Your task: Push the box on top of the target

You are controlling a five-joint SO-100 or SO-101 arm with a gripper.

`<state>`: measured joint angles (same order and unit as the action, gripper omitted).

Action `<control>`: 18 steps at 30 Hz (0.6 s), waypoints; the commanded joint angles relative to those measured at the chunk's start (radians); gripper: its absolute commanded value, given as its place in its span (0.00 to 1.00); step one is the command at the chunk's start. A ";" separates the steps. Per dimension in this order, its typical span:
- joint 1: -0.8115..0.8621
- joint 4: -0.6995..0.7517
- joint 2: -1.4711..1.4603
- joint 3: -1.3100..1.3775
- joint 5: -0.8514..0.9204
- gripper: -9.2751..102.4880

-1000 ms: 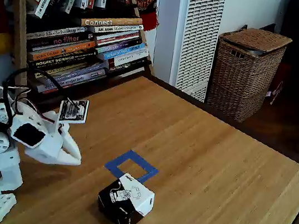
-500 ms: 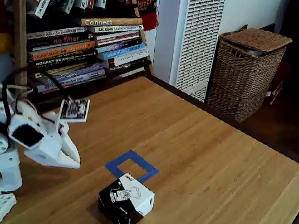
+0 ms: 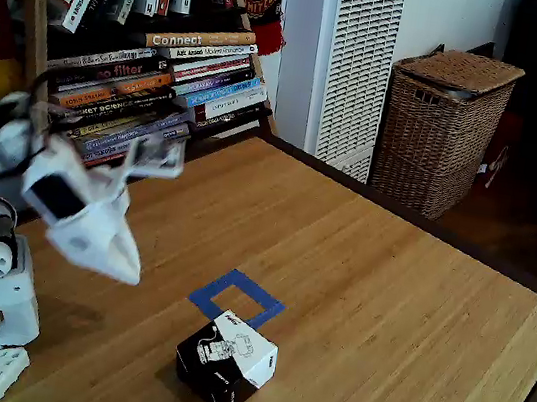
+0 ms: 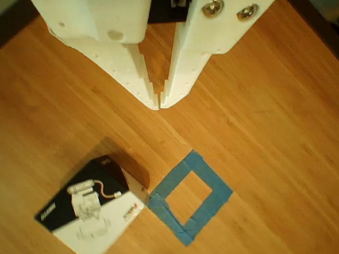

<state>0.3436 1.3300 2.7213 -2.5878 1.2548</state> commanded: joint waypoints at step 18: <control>0.333 -0.031 -0.183 0.048 0.868 0.08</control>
<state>0.6136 1.3131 2.5111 -2.5341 2.0187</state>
